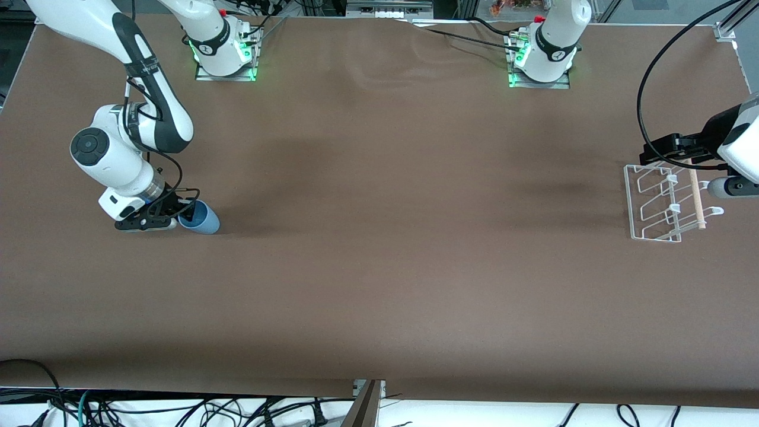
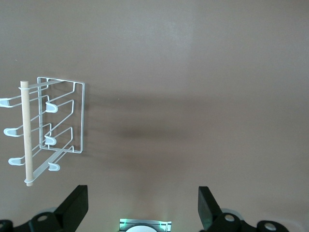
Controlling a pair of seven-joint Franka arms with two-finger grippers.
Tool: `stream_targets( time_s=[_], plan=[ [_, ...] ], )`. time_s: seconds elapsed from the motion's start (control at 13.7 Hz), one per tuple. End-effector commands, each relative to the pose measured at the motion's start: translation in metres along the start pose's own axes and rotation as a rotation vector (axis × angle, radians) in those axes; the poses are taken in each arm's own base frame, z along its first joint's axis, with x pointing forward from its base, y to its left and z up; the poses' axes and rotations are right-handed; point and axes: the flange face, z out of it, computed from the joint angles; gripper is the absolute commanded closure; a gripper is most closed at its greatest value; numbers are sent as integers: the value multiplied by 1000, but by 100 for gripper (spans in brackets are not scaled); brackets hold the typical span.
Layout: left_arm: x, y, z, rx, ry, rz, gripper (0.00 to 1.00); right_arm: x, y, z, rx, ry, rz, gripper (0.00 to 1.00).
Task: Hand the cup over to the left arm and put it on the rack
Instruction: 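Reach the right gripper down to the blue cup and close on it, then lift the cup with the right gripper while the left gripper approaches it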
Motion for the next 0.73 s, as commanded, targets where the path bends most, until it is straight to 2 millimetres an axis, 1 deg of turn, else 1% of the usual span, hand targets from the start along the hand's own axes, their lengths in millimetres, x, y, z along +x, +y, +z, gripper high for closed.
stream_targets(
  time_s=[0.0, 0.07, 0.15, 0.22, 0.37, 0.44, 0.58, 0.66],
  plan=[
    [2, 0, 0, -20, 5, -3, 0, 6, 1, -11, -2, 21, -17, 100],
    [2, 0, 1, -22, 3, -2, 0, 7, 1, -14, -3, 27, -17, 100],
    [3, 1, 1, -21, 1, -1, 0, 13, 2, -21, -4, 41, -18, 100],
    [3, 6, 2, -20, 1, 6, 0, 16, 1, -27, -4, 36, -19, 100],
    [6, 6, 5, -32, -6, 11, 0, 33, 0, -53, -1, -14, -12, 100],
    [6, 10, 7, -65, -13, 18, 0, 42, 1, -66, 4, -50, -7, 100],
    [9, 13, 10, -117, -25, 23, 0, 53, -22, -87, 40, -104, -23, 100],
    [9, 16, 11, -113, -26, 27, 0, 56, -32, -94, 59, -118, -25, 100]
  ],
)
